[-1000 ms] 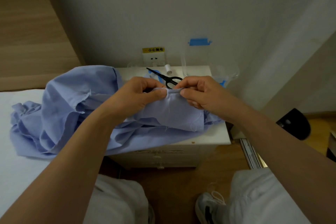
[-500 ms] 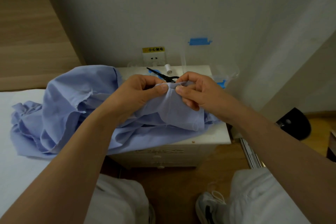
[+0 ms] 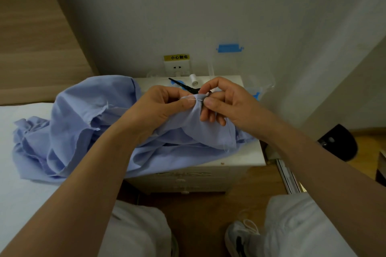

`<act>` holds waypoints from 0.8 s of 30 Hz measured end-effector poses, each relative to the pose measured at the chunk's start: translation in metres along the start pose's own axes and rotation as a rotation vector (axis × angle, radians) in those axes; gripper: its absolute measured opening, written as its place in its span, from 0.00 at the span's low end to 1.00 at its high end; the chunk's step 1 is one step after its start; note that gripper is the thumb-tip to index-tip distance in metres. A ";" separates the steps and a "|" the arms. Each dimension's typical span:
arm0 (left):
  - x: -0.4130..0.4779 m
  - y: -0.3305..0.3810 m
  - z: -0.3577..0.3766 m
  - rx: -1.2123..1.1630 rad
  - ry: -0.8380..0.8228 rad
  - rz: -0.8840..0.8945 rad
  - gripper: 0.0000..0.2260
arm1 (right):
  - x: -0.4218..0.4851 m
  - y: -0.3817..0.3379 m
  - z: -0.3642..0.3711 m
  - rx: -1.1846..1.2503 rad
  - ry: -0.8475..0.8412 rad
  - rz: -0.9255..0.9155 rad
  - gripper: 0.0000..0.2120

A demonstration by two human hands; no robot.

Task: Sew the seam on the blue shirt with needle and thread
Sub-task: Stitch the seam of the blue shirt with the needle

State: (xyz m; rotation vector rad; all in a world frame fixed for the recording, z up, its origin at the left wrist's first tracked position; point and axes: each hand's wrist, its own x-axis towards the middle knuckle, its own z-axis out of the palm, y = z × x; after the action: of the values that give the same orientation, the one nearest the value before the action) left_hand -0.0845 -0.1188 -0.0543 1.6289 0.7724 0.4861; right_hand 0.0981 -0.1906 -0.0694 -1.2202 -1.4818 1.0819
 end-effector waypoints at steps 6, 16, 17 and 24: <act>0.002 -0.003 0.000 0.046 0.038 -0.017 0.10 | 0.002 0.008 0.000 -0.125 0.109 -0.021 0.07; 0.003 0.001 0.007 0.072 0.081 -0.071 0.14 | 0.005 0.006 0.006 -0.508 0.252 -0.431 0.03; 0.003 0.001 0.007 0.085 0.087 -0.078 0.15 | 0.006 0.007 0.007 -0.522 0.262 -0.446 0.04; 0.002 0.002 0.013 0.230 0.153 -0.021 0.13 | 0.005 0.002 0.022 -0.551 0.210 -0.622 0.07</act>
State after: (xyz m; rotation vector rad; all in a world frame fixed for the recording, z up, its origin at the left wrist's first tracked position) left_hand -0.0738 -0.1261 -0.0549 1.8086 0.9880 0.5266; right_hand 0.0770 -0.1876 -0.0756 -1.0620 -1.8737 0.1266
